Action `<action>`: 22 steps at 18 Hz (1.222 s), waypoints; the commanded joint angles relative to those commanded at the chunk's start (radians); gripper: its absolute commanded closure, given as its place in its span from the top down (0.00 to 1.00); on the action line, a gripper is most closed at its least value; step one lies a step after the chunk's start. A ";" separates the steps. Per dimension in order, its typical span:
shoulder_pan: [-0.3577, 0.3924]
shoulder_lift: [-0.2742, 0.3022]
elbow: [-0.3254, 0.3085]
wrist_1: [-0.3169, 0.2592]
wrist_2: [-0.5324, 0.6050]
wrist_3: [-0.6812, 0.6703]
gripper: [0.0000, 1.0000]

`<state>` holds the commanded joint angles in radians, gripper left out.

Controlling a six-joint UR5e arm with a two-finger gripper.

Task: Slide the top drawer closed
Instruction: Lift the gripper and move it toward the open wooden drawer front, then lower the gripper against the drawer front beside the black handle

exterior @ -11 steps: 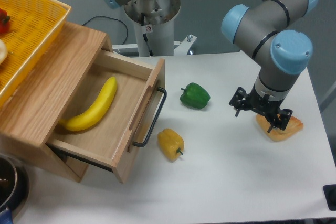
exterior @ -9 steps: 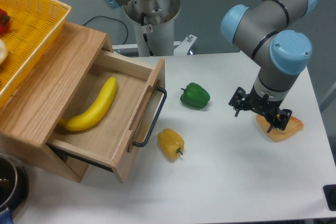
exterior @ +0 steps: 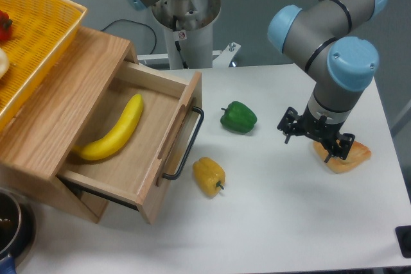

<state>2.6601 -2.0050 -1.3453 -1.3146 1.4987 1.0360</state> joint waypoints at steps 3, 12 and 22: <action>-0.041 0.055 -0.018 0.008 -0.020 -0.103 1.00; -0.106 0.120 -0.023 -0.011 -0.049 -0.189 0.51; -0.141 0.121 -0.021 -0.184 -0.166 -0.189 0.00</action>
<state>2.5188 -1.8837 -1.3668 -1.4987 1.3331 0.8468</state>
